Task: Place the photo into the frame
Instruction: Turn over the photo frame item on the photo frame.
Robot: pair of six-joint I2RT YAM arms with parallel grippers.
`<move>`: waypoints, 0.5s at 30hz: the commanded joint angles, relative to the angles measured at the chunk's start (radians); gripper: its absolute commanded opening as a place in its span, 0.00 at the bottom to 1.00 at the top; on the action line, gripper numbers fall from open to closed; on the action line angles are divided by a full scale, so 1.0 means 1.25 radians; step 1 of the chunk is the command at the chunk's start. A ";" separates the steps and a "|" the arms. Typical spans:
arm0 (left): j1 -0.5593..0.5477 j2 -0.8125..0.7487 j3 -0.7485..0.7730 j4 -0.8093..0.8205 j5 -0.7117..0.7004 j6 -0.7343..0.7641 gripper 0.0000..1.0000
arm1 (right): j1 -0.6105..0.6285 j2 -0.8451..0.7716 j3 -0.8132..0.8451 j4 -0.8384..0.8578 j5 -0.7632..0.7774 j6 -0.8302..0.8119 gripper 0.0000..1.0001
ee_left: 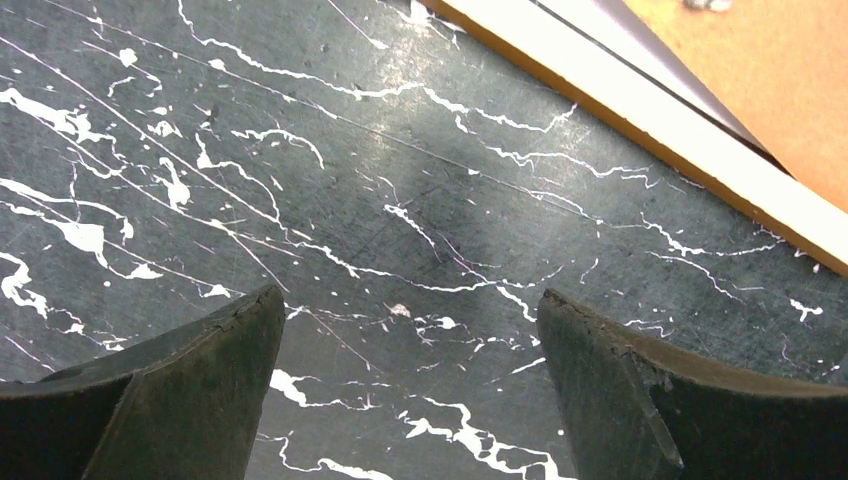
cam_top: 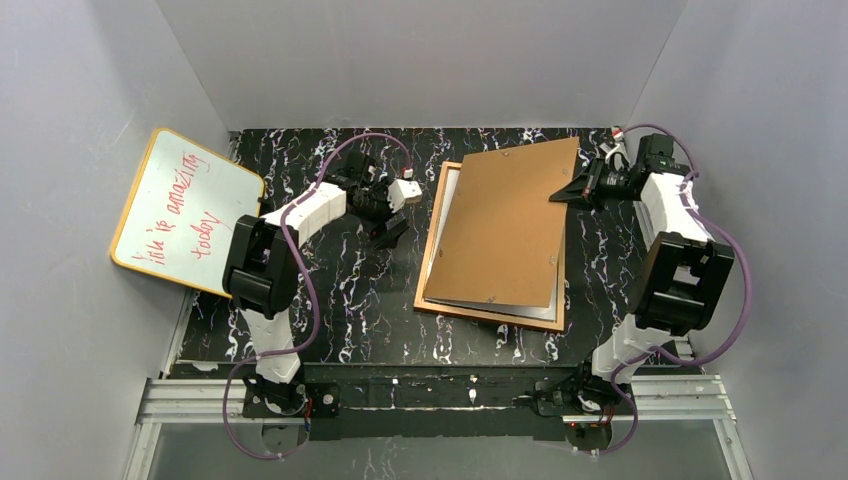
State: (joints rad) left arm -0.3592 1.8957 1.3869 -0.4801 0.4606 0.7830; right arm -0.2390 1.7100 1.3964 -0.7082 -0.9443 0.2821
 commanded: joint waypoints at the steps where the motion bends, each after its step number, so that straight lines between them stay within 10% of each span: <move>1: -0.007 0.007 0.006 0.019 0.017 -0.036 0.94 | 0.023 0.018 0.011 -0.021 -0.043 -0.011 0.01; 15: -0.007 0.018 -0.021 0.072 -0.025 -0.073 0.91 | 0.068 0.121 0.034 -0.036 -0.014 -0.027 0.01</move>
State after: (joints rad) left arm -0.3637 1.9270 1.3792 -0.3950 0.4343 0.7017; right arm -0.1745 1.8606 1.3991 -0.7345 -0.9443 0.2581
